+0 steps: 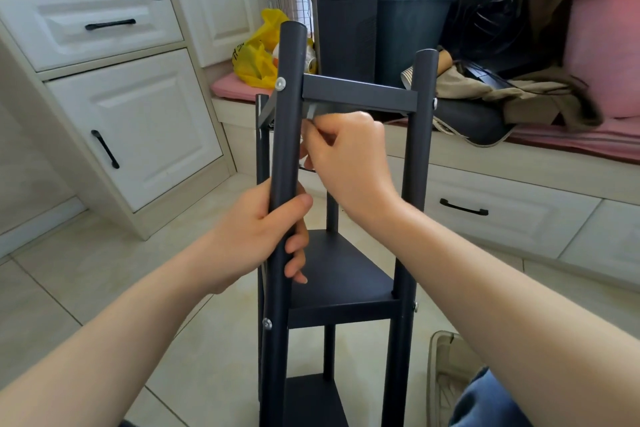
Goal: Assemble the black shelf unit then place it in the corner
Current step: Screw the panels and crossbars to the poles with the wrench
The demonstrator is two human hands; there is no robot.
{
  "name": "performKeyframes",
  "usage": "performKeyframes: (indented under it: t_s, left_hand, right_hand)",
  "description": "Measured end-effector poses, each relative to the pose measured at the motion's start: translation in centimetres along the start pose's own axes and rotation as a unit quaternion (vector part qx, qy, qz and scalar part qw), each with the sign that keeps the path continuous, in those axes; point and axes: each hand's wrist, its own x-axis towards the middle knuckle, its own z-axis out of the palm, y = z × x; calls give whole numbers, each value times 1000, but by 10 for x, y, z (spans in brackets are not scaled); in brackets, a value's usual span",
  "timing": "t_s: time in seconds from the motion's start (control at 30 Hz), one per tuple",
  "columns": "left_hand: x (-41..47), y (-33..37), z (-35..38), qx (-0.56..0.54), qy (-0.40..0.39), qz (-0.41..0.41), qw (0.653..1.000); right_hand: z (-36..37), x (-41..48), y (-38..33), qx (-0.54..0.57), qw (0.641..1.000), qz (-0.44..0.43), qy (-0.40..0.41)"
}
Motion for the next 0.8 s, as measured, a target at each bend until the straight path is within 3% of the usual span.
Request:
performKeyframes:
  t_s: [0.23,0.4,0.8]
  left_hand:
    - [-3,1,1,7,-9,1,1000]
    - [-3,0,0,6,-7,0,1000]
    - [-3,-2,-5,3,-12,0,1000]
  right_hand:
    - [21,4,11,-2,995,-68,75]
    - [26,6,13,-4,993,-80,82]
    - [8,0,2,65,998,26,-6]
